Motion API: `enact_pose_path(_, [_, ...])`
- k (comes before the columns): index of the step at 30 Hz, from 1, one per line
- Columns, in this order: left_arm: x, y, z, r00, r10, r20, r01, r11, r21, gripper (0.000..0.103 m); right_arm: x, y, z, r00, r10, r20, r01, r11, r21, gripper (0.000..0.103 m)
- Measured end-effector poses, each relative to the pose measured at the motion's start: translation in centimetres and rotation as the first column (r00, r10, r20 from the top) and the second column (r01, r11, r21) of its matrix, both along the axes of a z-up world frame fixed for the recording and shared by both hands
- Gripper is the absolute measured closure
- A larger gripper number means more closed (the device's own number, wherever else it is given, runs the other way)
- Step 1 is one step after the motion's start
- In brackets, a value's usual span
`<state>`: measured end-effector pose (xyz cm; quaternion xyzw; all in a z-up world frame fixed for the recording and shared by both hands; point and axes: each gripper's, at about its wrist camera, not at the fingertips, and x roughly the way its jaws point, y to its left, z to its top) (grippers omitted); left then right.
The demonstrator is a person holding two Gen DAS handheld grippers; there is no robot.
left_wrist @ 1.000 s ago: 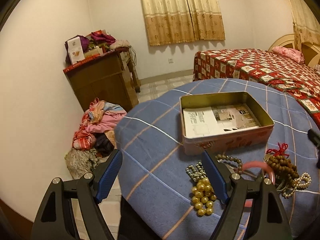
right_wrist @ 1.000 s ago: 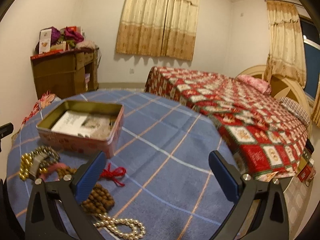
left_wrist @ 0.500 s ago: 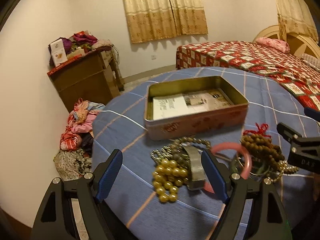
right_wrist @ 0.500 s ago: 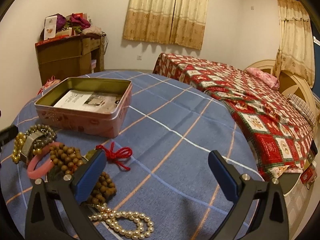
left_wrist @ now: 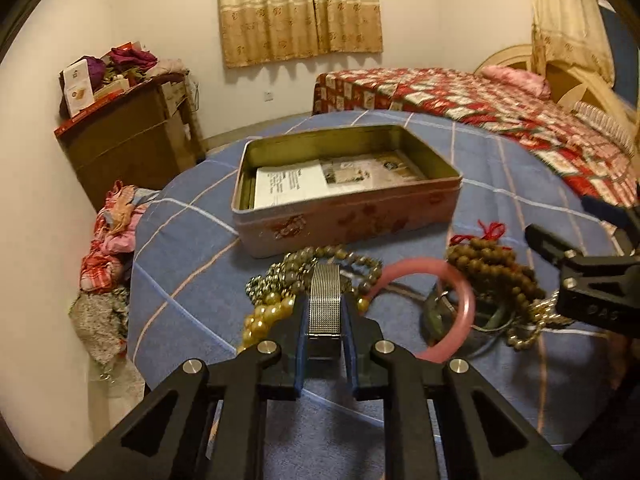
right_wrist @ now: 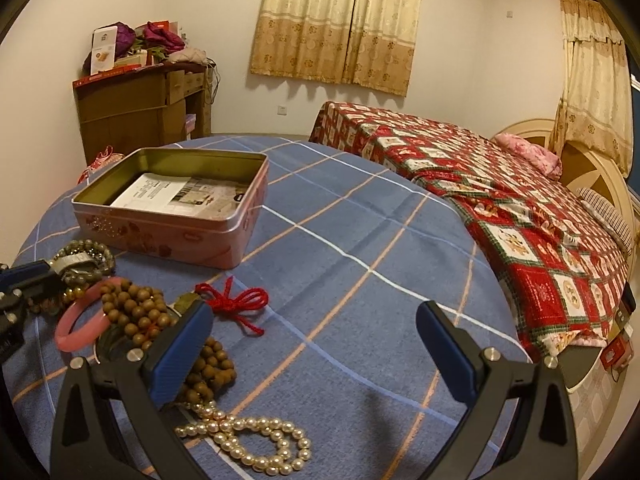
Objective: Organize jewelry
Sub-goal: 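Grasp the silver watch with the left tool while the right tool reaches toward the brown wooden beads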
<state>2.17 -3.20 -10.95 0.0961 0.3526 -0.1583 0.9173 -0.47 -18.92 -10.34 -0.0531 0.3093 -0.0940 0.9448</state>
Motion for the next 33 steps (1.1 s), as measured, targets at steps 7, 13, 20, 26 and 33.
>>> enact_pose_path(7, [-0.7, 1.4, 3.8, 0.996, -0.006, 0.084, 0.013, 0.996, -0.092, 0.088, 0.0, 0.0, 0.0, 1.000, -0.003, -0.001, 0.003, 1.000, 0.010, 0.000])
enact_pose_path(13, [-0.9, 1.6, 5.9, 0.989, -0.004, 0.149, 0.019, 0.995, -0.097, 0.088, -0.1, -0.4, 0.1, 1.000, 0.011, 0.003, -0.011, 0.999, 0.037, 0.000])
enact_pose_path(20, [-0.4, 2.5, 7.3, 0.983, 0.006, 0.182, 0.016, 0.993, -0.121, 0.088, -0.5, 0.2, 1.1, 0.992, 0.120, 0.044, -0.124, 0.985, 0.117, 0.011])
enact_pose_path(26, [0.0, 2.9, 6.7, 0.978, 0.047, 0.201, -0.033, 0.997, -0.074, 0.088, -0.5, 2.4, 0.9, 0.973, 0.228, 0.025, -0.229, 0.967, 0.112, 0.016])
enact_pose_path(33, [0.8, 3.2, 4.8, 0.986, 0.062, 0.153, -0.054, 0.997, -0.057, 0.088, 0.3, 3.5, 0.1, 0.959, 0.280, -0.044, -0.275, 0.956, 0.104, 0.032])
